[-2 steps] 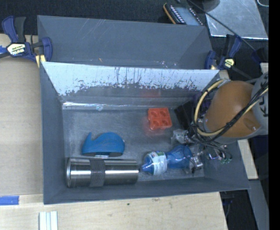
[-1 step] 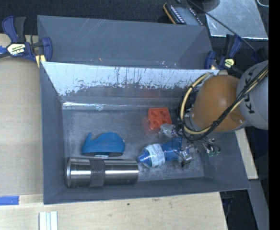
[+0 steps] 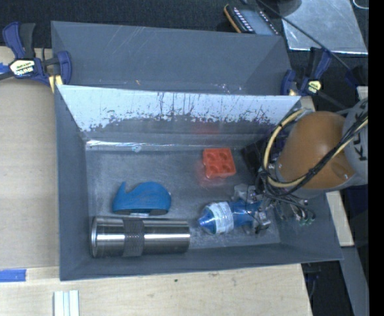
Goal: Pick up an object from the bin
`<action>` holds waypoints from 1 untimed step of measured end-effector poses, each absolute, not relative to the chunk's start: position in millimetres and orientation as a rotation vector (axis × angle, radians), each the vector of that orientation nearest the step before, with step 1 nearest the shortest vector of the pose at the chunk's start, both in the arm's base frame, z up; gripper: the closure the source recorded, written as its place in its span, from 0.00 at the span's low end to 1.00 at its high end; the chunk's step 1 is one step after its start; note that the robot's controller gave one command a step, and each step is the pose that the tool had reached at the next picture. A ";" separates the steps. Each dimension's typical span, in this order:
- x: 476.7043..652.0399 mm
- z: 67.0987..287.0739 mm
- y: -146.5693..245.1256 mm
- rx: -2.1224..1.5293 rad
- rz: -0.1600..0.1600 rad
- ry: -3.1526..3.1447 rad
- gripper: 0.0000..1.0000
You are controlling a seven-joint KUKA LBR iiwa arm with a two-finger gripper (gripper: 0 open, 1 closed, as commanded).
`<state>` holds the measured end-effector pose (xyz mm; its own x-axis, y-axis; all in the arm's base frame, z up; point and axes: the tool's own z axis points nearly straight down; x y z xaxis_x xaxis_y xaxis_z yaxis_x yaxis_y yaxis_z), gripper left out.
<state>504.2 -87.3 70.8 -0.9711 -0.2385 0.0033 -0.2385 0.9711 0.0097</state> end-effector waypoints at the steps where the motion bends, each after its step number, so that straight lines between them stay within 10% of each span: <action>1: 504.2 70.7 -87.3 0.378 -0.014 -3.114 1.00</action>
Offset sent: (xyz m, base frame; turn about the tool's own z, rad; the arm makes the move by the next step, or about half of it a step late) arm 0.0000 -0.0001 0.1244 0.0000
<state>504.2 -87.3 70.7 -0.9710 -0.2392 0.0034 -0.2391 0.9709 0.0093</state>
